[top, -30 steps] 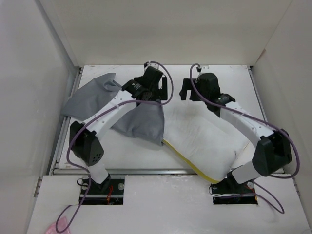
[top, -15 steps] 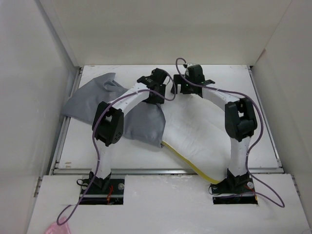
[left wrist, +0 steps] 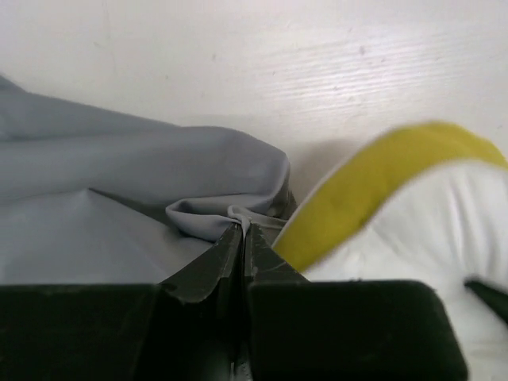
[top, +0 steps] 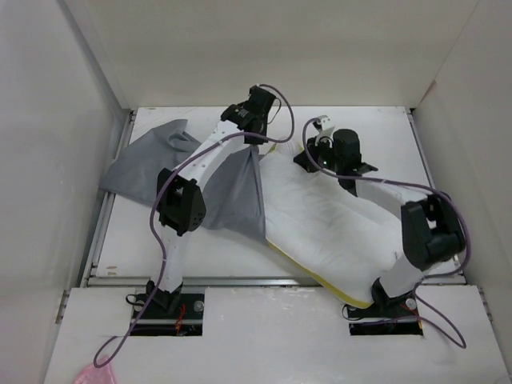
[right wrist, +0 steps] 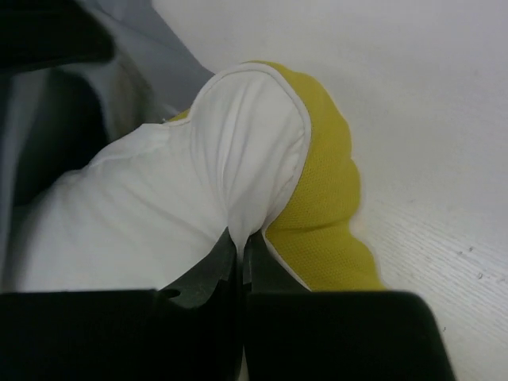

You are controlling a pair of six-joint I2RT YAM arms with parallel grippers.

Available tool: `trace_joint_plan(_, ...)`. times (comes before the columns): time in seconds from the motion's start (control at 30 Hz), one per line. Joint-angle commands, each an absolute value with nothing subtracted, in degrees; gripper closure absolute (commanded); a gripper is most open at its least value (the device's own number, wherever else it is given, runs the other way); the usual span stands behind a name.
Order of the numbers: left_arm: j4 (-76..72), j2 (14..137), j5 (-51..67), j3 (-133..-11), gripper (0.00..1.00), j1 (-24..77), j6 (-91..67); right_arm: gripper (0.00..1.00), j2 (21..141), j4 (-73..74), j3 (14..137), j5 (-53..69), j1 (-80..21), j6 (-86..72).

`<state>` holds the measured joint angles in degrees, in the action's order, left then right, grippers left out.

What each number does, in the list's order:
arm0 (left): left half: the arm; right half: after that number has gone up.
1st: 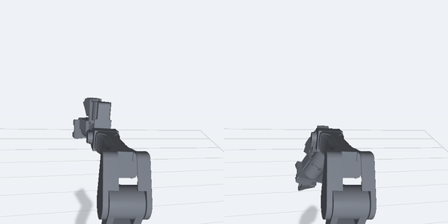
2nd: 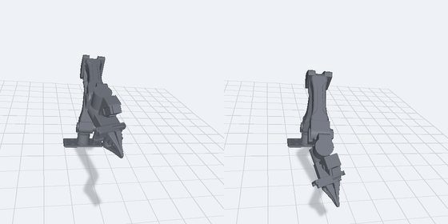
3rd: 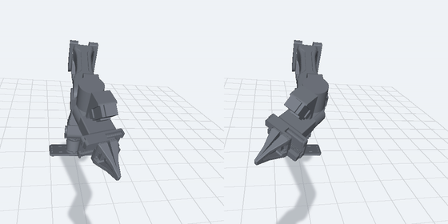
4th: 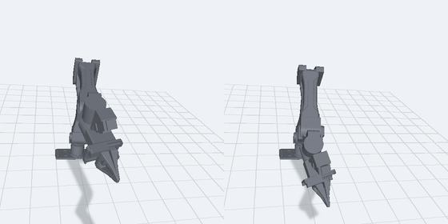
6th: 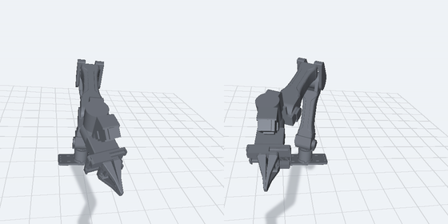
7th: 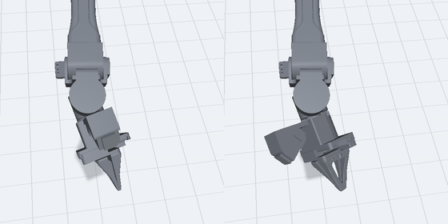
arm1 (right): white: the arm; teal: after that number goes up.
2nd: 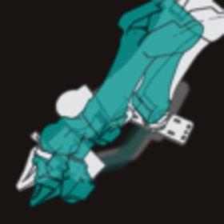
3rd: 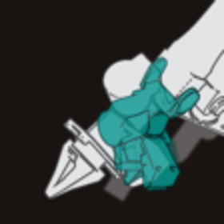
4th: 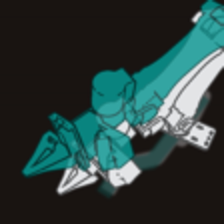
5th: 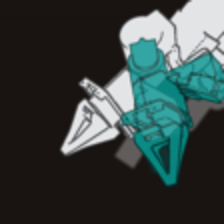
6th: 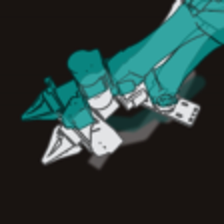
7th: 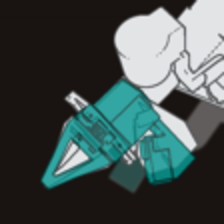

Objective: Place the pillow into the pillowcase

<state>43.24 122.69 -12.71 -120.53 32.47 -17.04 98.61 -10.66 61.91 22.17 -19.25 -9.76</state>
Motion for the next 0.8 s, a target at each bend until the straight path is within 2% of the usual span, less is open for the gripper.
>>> trace_joint_plan(0.0,41.9,122.1,-15.6,-128.6,1.00,32.2,-15.5,1.00,88.3,-20.0,55.7,29.6,-22.9,-6.5)
trace_joint_plan(0.1,40.6,122.1,-13.6,-129.8,1.00,33.5,-14.9,1.00,85.6,-24.1,50.9,27.7,-28.1,-3.6)
trace_joint_plan(0.37,40.0,123.9,-11.9,-135.2,1.00,35.4,-16.5,1.00,81.4,-27.8,47.1,28.7,-38.4,-1.4)
trace_joint_plan(0.43,40.0,123.9,-9.0,-136.8,1.00,36.2,-17.1,1.00,83.0,-27.8,47.1,27.1,-38.4,-2.3)
trace_joint_plan(0.57,35.0,117.3,-8.8,-132.6,1.00,40.6,-14.6,1.00,89.3,-29.7,49.9,23.5,-38.4,-5.1)
trace_joint_plan(0.77,34.5,109.3,-8.8,-127.8,1.00,45.9,-13.4,1.00,99.2,-34.4,55.5,24.8,-38.4,-10.0)
